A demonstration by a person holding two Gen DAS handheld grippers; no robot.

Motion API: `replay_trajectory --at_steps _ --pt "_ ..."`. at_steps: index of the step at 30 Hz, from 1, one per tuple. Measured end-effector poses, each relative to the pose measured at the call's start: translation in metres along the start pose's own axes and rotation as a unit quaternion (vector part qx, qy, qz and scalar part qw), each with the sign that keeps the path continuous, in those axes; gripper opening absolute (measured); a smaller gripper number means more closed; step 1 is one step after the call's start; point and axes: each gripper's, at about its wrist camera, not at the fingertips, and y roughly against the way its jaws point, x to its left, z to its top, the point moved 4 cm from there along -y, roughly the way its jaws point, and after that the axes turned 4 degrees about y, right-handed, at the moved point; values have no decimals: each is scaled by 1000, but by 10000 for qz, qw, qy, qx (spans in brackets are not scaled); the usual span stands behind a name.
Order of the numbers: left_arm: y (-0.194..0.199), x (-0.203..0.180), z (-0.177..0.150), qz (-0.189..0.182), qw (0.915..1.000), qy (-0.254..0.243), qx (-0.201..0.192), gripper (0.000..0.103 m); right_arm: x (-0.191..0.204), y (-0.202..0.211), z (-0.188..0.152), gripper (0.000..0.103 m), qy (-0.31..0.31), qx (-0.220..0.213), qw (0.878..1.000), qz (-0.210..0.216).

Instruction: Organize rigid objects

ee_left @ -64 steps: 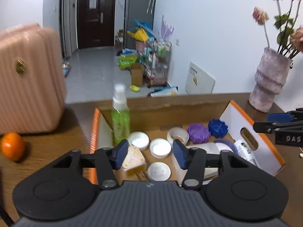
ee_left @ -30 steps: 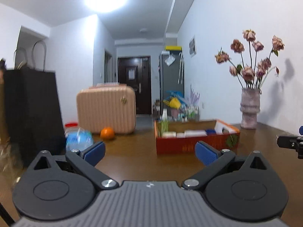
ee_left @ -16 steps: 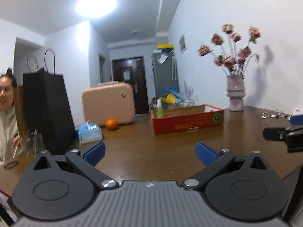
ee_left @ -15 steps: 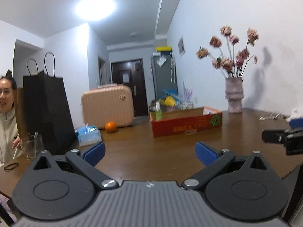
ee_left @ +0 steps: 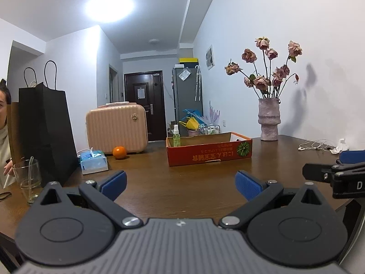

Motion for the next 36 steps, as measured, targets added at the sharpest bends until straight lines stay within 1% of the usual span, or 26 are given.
replay_trajectory --at_steps 8,36 --pt "-3 2 -1 -15 9999 59 87 103 2 0 -2 103 8 -10 10000 -5" --pt "-2 1 0 -11 9999 76 65 103 4 2 0 103 73 -43 9999 -75"
